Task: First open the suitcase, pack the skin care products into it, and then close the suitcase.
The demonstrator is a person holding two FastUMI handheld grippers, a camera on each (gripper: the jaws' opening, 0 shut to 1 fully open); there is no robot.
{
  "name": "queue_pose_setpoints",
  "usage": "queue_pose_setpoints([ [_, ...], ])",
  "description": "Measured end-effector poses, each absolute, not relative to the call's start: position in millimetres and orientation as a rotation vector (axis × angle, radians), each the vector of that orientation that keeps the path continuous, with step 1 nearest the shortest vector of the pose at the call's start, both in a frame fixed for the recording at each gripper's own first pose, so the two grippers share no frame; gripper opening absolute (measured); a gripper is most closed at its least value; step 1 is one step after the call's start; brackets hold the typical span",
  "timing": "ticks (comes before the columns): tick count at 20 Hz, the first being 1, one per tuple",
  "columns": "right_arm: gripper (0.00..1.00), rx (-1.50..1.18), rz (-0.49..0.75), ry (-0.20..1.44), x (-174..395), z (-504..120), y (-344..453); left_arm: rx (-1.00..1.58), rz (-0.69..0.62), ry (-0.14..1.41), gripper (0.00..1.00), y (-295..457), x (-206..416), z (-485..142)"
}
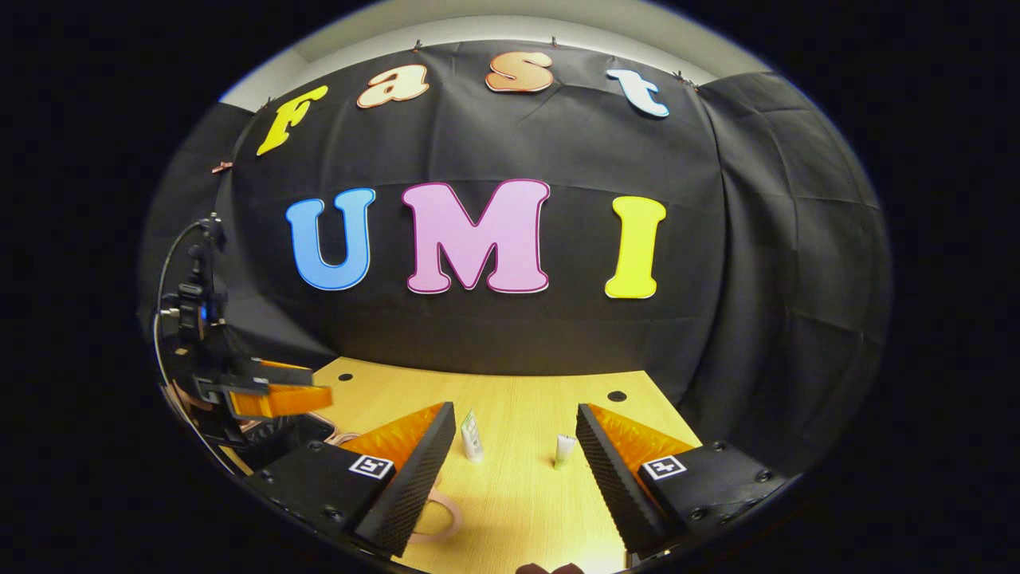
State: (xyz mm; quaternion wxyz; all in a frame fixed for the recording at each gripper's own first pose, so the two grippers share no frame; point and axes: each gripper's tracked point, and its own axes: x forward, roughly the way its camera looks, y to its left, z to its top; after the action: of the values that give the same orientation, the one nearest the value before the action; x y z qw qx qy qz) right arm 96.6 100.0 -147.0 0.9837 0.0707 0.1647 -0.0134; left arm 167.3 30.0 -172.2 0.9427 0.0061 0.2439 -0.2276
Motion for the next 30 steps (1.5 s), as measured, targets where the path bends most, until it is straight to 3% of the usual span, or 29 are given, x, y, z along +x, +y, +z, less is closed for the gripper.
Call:
queue_pose_setpoints([
  [8, 0.97, 0.184, 0.052, 0.461, 116, -215, 63, 0.075, -0.426, 0.784, 0.96, -59, 229, -298],
  [15, 0.97, 0.164, 0.128, 0.590, 131, -282, 30, 0.193, -0.334, 0.940, 0.96, -73, 283, -394],
  [17, 0.97, 0.173, 0.155, 0.630, 136, -303, 27, 0.182, -0.381, 0.979, 0.97, -85, 287, -413],
  [18, 0.97, 0.182, 0.170, 0.655, 139, -315, 27, 0.199, -0.362, 0.997, 0.94, -80, 288, -418],
  [20, 0.97, 0.186, 0.200, 0.685, 148, -340, 30, 0.184, -0.375, 0.994, 0.42, -93, 291, -424],
  [23, 0.97, 0.186, 0.241, 0.736, 170, -383, 38, 0.184, -0.378, 1.024, 0.36, -85, 276, -408],
  [30, 0.98, 0.187, 0.250, 0.843, 211, -471, 47, 0.110, -0.349, 0.911, 0.39, -76, 235, -300],
])
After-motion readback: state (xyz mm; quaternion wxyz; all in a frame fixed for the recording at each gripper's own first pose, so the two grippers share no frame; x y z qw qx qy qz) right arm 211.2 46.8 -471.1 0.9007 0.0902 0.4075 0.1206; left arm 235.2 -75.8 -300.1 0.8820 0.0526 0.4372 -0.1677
